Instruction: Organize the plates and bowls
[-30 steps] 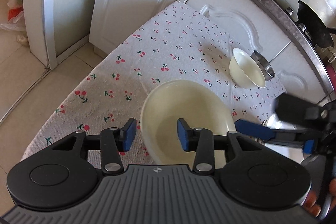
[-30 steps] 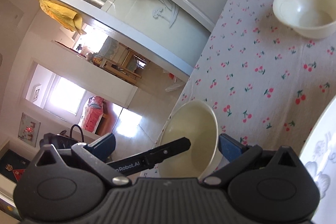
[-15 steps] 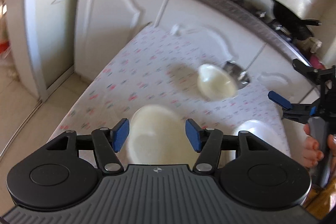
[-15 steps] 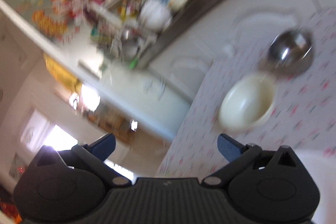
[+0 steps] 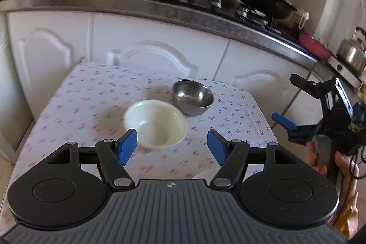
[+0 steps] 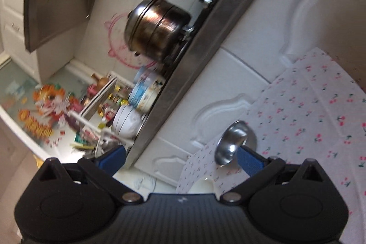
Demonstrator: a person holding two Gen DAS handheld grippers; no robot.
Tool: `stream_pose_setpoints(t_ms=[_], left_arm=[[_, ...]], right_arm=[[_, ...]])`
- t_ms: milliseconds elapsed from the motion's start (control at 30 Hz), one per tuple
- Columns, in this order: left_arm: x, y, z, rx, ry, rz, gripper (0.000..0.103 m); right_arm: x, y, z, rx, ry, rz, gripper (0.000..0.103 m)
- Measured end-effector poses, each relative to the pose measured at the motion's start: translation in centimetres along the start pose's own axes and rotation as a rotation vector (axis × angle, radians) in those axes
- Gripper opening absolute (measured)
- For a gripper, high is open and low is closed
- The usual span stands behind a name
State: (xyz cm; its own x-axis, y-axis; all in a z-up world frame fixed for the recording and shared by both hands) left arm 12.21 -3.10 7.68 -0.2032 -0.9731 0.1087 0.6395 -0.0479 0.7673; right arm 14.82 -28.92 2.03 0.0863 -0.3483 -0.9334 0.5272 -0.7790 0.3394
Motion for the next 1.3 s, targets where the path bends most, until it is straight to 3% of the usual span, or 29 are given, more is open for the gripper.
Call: stream_pose_setpoints(t_ms=[233, 333, 667, 800, 1067, 1300], left_arm=[[1.8, 2.6, -7.0, -0.040, 0.035, -0.027, 0.082], [2.1, 4.0, -9.8, -0.043, 0.045, -0.046, 0.088], [2.9, 5.9, -17.2, -0.074, 0.103, -0.093, 0.086], [2.7, 6.0, -20.4, -0.118, 0.122, -0.104, 0.075], [2.0, 4.8, -23.7, -0.203, 0.136, -0.078, 0.037], [2.2, 4.6, -23.8, -0.224, 0.105, -0.110, 0.025]], right_arm=[[2.2, 0.4, -0.3, -0.010, 0.030, -0.076, 0.102], [3.3, 0.4, -0.7, -0.021, 0.010, -0.099, 0.102], [4.6, -0.6, -2.2, -0.077, -0.024, -0.116, 0.103], [4.7, -0.6, -2.0, -0.073, -0.024, -0.123, 0.103], [5.3, -0.5, -1.7, -0.058, -0.050, -0.145, 0.103], [5.6, -0.5, -1.8, -0.061, -0.067, -0.159, 0.103]])
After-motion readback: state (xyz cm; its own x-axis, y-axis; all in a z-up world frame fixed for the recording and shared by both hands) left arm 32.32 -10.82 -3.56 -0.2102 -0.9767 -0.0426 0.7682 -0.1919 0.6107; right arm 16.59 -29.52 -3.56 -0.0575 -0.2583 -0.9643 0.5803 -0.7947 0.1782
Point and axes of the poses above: each gripper's, at about its wrist camera, not at the fingertips, and z roughly against the way its jaws point, x to its right, y to its top, the point moved 4 cm from there along -z, roughly the way its jaws point, and after that the axes turned 7 degrees about -z, right-handed, at the moved point
